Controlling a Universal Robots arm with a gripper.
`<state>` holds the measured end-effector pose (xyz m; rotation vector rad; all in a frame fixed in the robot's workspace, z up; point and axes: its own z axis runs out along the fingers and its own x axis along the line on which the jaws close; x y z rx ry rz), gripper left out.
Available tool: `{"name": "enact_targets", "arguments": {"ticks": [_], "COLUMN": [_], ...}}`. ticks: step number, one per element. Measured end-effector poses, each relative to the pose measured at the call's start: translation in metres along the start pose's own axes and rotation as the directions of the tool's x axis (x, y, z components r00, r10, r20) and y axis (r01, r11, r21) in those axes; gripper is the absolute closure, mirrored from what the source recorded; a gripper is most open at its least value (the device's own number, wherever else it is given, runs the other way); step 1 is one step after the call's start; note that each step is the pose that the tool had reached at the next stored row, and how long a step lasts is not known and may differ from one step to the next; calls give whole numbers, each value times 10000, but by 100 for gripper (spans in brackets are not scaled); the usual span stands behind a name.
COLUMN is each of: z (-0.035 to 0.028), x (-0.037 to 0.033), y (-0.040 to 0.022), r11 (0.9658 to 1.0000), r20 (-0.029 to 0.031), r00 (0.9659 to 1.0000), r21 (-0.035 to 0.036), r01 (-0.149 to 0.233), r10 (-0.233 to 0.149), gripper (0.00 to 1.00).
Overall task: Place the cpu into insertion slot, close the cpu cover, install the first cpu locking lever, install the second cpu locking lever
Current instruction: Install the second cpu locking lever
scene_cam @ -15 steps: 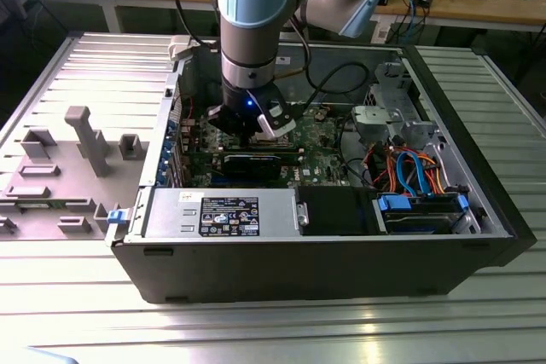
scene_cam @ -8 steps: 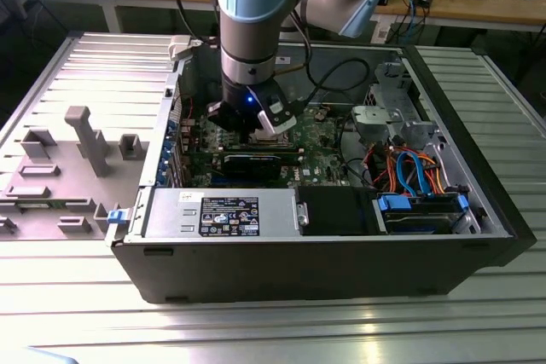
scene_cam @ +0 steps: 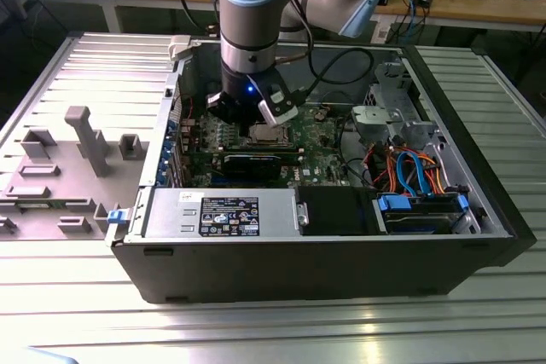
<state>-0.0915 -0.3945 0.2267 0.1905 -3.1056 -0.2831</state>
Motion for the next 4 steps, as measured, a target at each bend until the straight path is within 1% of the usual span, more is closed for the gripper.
{"name": "enact_targets", "arguments": {"ticks": [2,4], "z": [-15,-16], "x": [1,1], "y": [3,3], "r11": [10000,10000], "r20": [-2,-2], "r00": [10000,10000], "r21": [1,2], "r01": [-1,-1], "r10": [1,1], "gripper": [89,89]}}
